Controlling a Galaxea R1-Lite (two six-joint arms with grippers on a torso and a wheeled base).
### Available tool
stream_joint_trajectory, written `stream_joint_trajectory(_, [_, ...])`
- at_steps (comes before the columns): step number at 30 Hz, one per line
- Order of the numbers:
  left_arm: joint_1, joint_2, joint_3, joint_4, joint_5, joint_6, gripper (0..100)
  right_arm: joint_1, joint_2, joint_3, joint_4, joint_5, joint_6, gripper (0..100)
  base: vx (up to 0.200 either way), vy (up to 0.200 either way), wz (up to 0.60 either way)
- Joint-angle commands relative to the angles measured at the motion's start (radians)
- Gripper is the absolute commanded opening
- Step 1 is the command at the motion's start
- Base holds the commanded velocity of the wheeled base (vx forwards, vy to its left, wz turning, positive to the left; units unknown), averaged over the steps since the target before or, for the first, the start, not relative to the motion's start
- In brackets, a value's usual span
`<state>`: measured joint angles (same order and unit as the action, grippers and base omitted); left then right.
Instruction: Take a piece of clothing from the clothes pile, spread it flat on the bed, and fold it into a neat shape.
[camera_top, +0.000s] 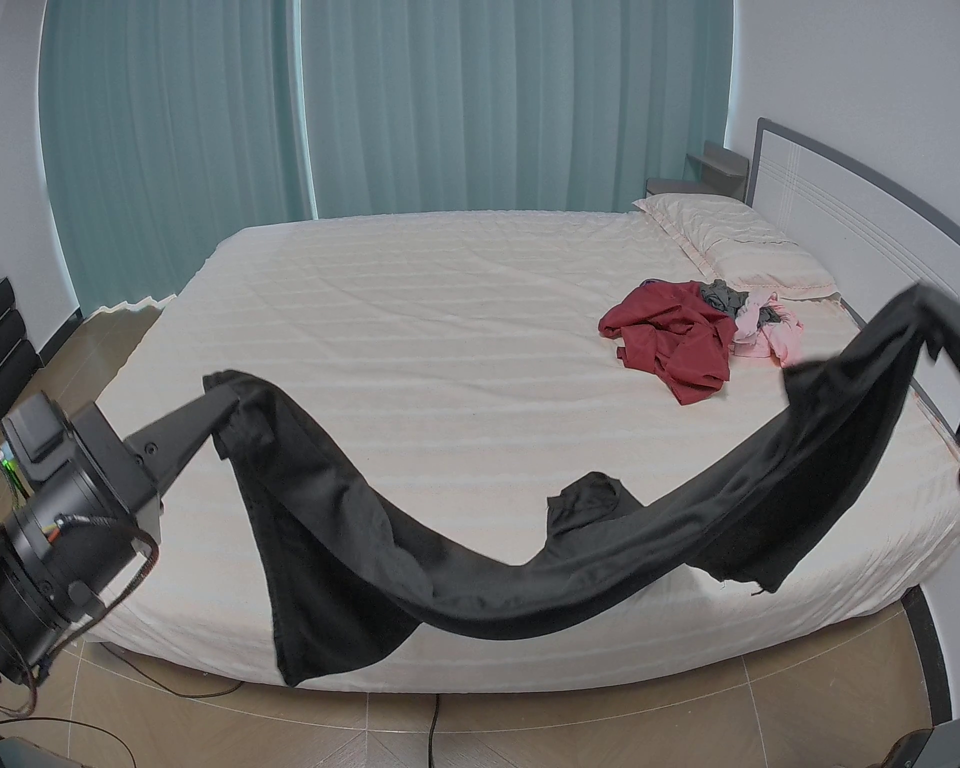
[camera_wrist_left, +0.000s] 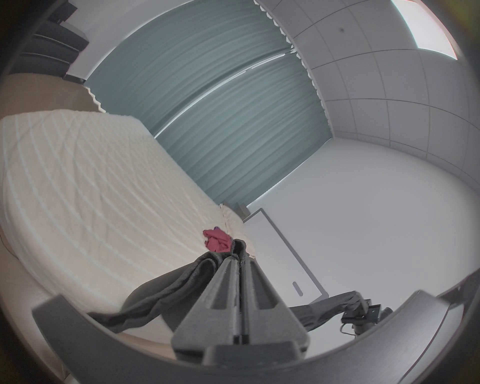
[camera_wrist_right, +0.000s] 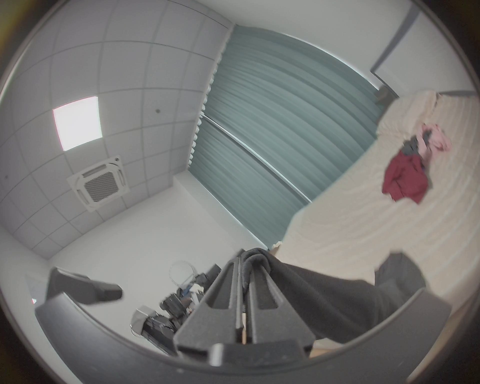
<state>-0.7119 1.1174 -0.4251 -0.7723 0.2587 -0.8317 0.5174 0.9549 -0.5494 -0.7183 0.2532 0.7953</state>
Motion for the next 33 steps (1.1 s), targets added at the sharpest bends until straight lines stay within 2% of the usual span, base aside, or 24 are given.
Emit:
stream_joint_trajectory(1, [0.000, -0.062, -0.215, 0.134, 0.053, 0.042, 0, -0.076, 0.027, -0.330, 0.148, 0.003, -0.007, 0, 0.000, 0.000, 0.00])
stream_joint_trajectory(4, [0.034, -0.011, -0.241, 0.163, 0.045, 0.042, 0, -0.111, 0.137, -0.388, 0.143, 0.005, -0.001, 0, 0.000, 0.000, 0.00])
stream_joint_trajectory(6, [0.111, 0.093, -0.256, 0.160, 0.036, 0.032, 0, -0.128, 0.294, -0.423, 0.131, 0.005, -0.001, 0, 0.000, 0.000, 0.00])
stream_joint_trajectory(12, [0.203, 0.286, -0.316, 0.153, 0.022, -0.038, 0, -0.160, 0.548, -0.452, 0.008, -0.008, -0.002, 0, 0.000, 0.000, 0.00])
stream_joint_trajectory(16, [0.259, 0.447, -0.386, 0.153, -0.001, -0.093, 0, -0.162, 0.729, -0.483, -0.099, -0.065, -0.004, 0, 0.000, 0.000, 0.00])
stream_joint_trajectory(20, [0.267, 0.525, -0.402, 0.150, -0.004, -0.095, 0, -0.168, 0.835, -0.524, -0.155, -0.104, -0.004, 0, 0.100, 0.000, 0.00])
stream_joint_trajectory(28, [0.272, 0.640, -0.417, 0.094, -0.004, -0.144, 0, -0.172, 0.944, -0.570, -0.202, -0.114, -0.004, 0, 0.200, 0.000, 0.00])
stream_joint_trajectory(33, [0.304, 0.693, -0.432, 0.067, -0.007, -0.145, 0, -0.185, 0.987, -0.632, -0.219, -0.138, -0.007, 0, 0.200, 0.000, 0.00])
